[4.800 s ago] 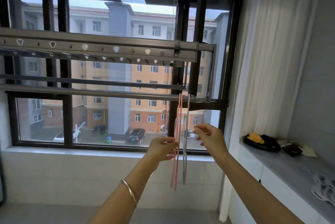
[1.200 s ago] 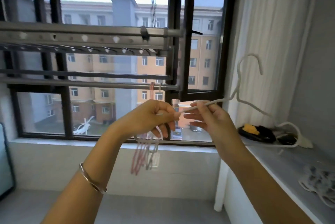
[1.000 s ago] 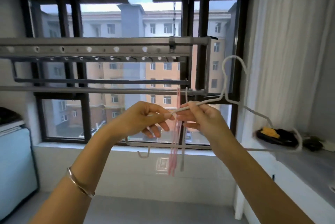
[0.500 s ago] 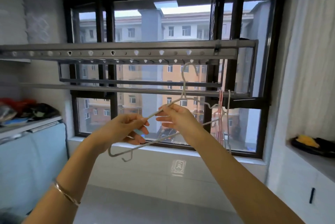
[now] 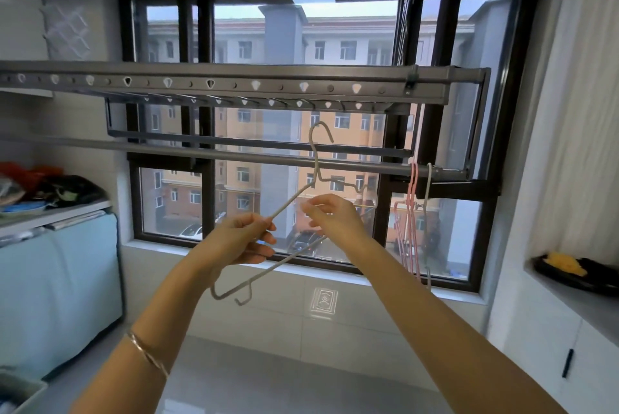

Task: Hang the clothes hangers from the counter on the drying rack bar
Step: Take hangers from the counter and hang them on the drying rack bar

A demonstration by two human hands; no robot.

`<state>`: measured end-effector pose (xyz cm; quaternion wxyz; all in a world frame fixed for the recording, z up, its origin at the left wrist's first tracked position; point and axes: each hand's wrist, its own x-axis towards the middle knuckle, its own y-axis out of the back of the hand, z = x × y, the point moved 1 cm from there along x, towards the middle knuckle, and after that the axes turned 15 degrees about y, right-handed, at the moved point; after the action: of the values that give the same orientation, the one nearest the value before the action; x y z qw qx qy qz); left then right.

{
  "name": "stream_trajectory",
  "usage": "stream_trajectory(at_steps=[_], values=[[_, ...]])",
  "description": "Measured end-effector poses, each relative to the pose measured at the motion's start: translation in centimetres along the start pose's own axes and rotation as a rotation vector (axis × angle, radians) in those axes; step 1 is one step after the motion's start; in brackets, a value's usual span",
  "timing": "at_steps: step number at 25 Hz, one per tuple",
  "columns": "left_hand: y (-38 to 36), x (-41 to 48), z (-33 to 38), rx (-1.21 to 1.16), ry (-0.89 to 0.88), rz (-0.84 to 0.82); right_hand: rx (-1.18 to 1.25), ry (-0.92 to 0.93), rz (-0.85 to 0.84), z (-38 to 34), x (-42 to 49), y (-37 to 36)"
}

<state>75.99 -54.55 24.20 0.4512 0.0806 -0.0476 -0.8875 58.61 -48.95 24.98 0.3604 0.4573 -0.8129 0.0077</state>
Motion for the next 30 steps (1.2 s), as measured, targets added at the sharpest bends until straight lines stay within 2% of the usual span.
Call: stream_trajectory(at_steps=[4, 6, 8, 10, 14, 20, 22, 30], values=[[-3.8, 1.5, -0.4, -0.057, 0.013, -0.026, -0.192, 0.083, 0.112, 3.2, -1.1, 4.2], [-6.7, 2.6, -0.6, -0.096, 0.027, -0.06, -0.368, 0.114, 0.147, 4.6, -1.9, 6.9], [-9.9, 3.8, -0.7, -0.117, 0.03, -0.067, -0.596, 0.112, 0.127, 5.7, -2.8, 9.5], [-13.3, 5.1, -0.8, -0.15, 0.03, -0.071, -0.723, 0.035, 0.074, 7.0, -4.1, 11.9], [-19.1, 6.7, -1.3, -0.215, 0.041, -0.105, -0.478, -0.163, -0.001, 8.9, -6.5, 14.2], [-22.8, 7.3, -1.4, -0.262, -0.045, 0.015, -0.234, -0.218, 0.02, 9.2, -7.6, 14.3], [-22.9, 7.5, -1.2, -0.254, -0.075, 0.029, -0.218, -0.209, 0.03, 8.8, -7.7, 14.3], [-22.7, 8.7, 0.5, -0.062, 0.042, 0.055, -0.231, -0.223, 0.017, 8.5, -8.1, 14.4]])
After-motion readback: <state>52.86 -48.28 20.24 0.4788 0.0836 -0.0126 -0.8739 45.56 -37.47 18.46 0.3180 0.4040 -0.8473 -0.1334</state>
